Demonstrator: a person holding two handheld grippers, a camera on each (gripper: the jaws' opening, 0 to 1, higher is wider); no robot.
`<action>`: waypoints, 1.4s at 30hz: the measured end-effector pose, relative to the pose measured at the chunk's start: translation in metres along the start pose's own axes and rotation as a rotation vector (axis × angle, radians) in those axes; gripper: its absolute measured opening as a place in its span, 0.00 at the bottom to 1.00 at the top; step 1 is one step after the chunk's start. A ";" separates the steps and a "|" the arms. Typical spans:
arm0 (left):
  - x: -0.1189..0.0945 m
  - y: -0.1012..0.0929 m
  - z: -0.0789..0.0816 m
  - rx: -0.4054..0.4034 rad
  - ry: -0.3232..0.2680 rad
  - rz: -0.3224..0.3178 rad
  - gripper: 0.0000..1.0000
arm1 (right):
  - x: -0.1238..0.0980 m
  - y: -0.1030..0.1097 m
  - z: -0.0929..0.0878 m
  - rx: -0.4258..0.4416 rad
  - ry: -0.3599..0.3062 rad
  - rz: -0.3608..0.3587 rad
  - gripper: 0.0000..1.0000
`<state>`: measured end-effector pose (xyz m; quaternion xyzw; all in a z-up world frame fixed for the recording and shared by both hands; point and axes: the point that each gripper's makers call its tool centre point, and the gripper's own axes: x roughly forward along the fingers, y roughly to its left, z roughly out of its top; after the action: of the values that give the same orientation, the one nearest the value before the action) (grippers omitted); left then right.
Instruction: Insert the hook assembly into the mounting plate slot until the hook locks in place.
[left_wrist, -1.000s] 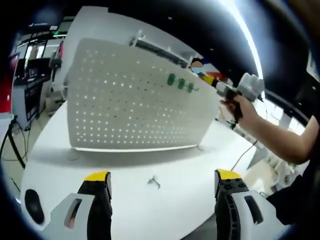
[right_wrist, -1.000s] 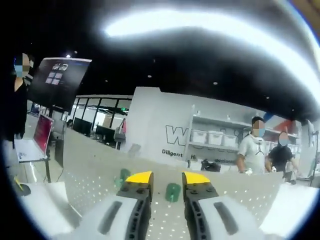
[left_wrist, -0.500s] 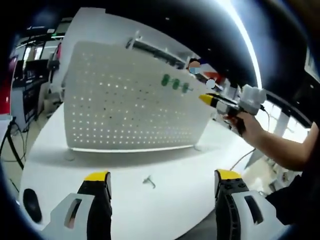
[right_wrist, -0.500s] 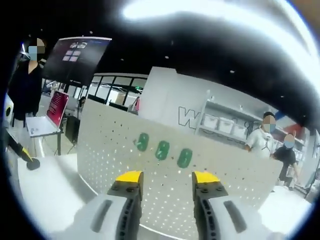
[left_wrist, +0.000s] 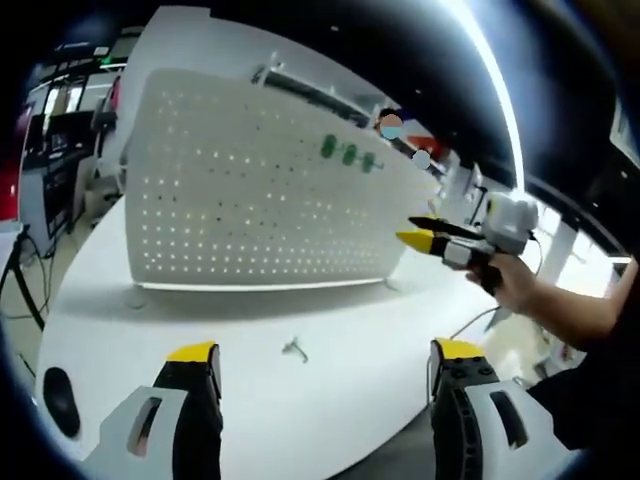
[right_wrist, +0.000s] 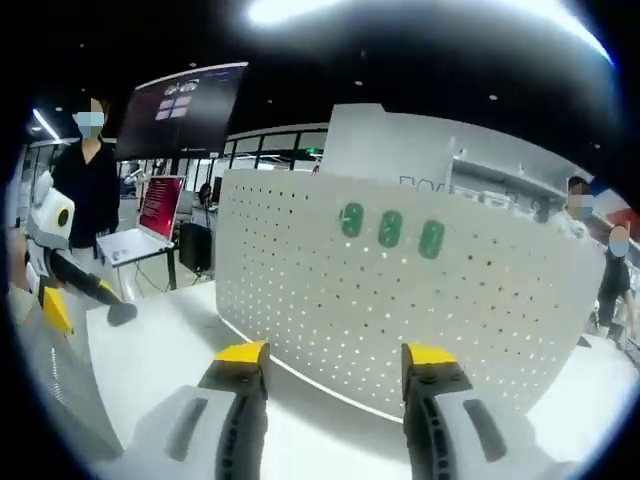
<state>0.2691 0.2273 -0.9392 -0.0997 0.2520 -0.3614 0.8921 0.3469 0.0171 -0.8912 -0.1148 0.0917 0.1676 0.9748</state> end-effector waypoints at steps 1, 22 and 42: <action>0.000 0.000 -0.001 0.001 0.003 -0.001 0.88 | -0.001 0.003 -0.002 0.001 0.003 0.009 0.51; -0.001 0.010 -0.039 -0.035 0.084 0.024 0.88 | -0.016 0.069 -0.096 0.064 0.198 0.155 0.37; -0.001 0.034 -0.048 -0.072 0.120 0.063 0.87 | 0.061 0.125 -0.175 0.047 0.411 0.256 0.13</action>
<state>0.2634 0.2530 -0.9923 -0.1018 0.3207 -0.3292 0.8823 0.3355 0.1064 -1.0963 -0.1112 0.3057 0.2607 0.9090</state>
